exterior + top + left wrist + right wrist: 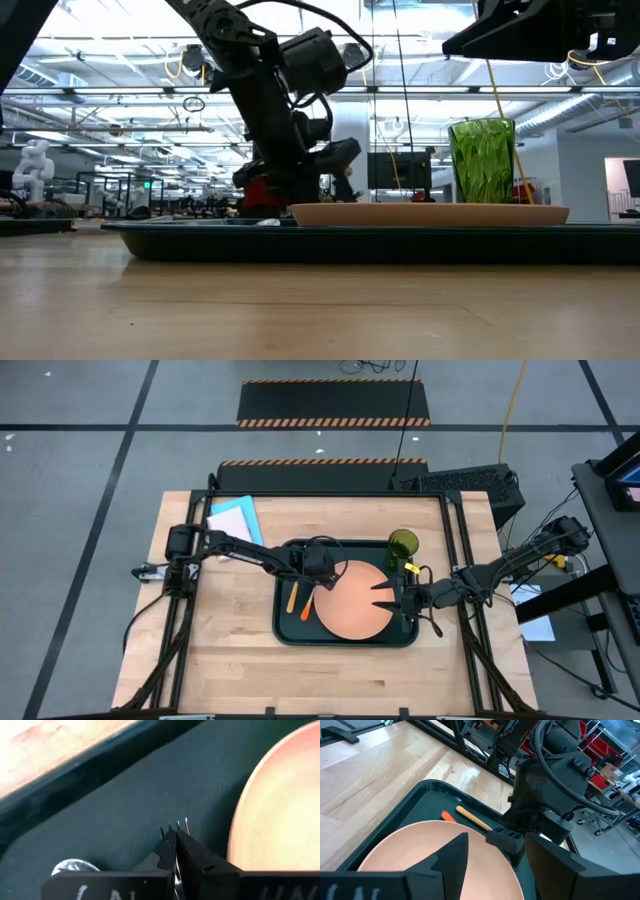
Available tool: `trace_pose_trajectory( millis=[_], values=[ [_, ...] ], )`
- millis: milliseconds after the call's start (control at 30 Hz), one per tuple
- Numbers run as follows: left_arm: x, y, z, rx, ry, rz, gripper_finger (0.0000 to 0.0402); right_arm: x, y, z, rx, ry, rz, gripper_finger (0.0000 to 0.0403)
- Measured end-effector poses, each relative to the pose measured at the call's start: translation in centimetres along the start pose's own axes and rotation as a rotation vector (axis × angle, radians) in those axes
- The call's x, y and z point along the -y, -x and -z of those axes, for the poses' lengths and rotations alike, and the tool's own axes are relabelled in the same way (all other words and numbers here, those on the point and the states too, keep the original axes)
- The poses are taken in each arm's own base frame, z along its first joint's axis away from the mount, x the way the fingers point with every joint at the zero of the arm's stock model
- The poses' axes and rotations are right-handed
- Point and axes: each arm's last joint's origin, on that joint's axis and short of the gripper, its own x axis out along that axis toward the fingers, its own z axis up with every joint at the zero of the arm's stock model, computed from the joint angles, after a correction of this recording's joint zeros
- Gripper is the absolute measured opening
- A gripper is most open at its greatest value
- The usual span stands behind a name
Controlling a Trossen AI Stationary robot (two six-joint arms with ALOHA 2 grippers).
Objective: Pick and place plate/cup/fork/spoon on tray
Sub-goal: Adjust the orange fork, then adjust the orange plate
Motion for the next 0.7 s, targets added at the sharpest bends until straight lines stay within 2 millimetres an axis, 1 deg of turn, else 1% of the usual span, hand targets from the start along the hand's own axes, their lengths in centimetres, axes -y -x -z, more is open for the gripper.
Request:
trace_pose_trajectory(
  millis=[200, 500, 600, 700],
  values=[
    [-0.4, 0.0, 0.1, -0.005, -0.009, -0.042, 0.0014, 0.0, 0.0, 0.0, -0.001, 0.001, 0.000, 0.0189],
    [-1.7, -0.1, 0.3, -0.059, -0.002, -0.150, 0.0014, 0.0, 0.0, 0.0, -0.003, 0.002, -0.001, 0.0189],
    [-1.4, 0.8, 0.1, -0.044, 0.012, -0.120, 0.0014, 0.0, 0.0, 0.0, -0.004, 0.002, -0.002, 0.0189],
    [-0.5, 2.5, 0.1, -0.027, 0.002, -0.060, 0.0014, 0.0, 0.0, 0.0, -0.004, 0.003, -0.002, 0.0189]
  ],
)
